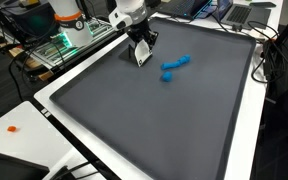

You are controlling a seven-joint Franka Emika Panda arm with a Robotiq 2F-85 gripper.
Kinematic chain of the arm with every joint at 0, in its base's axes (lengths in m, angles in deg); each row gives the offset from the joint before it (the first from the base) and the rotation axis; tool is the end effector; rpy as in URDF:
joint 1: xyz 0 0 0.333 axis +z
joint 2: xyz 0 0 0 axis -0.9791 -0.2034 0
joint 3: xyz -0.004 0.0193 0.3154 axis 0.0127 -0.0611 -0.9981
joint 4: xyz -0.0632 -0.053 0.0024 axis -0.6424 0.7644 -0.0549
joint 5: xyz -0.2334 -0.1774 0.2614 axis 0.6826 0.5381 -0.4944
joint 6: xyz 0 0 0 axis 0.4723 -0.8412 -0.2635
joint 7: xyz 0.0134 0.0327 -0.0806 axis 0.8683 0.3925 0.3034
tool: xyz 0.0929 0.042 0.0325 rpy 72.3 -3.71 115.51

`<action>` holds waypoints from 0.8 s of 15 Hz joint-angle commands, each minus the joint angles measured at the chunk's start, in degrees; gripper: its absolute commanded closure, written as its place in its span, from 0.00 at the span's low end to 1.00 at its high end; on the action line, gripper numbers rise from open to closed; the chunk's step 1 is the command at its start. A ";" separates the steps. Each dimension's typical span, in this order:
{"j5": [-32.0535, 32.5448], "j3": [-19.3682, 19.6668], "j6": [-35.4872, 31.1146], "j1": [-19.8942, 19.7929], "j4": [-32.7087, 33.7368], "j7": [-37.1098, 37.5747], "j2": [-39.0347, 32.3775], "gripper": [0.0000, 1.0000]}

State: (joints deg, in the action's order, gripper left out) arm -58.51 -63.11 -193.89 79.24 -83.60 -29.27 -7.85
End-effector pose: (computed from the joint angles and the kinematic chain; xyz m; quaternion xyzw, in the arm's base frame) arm 0.4460 0.0124 0.2356 -0.7651 0.6187 0.1132 0.1380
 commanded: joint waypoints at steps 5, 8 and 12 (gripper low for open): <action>1.86 0.37 2.51 0.08 -0.73 0.10 3.68 0.01; 4.79 0.54 5.63 -0.10 -0.46 1.81 5.37 0.00; 9.91 0.70 11.17 -0.63 0.34 3.99 8.28 0.00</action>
State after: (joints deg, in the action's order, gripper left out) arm -52.66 -62.84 -186.98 79.02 -83.16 -27.76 -2.74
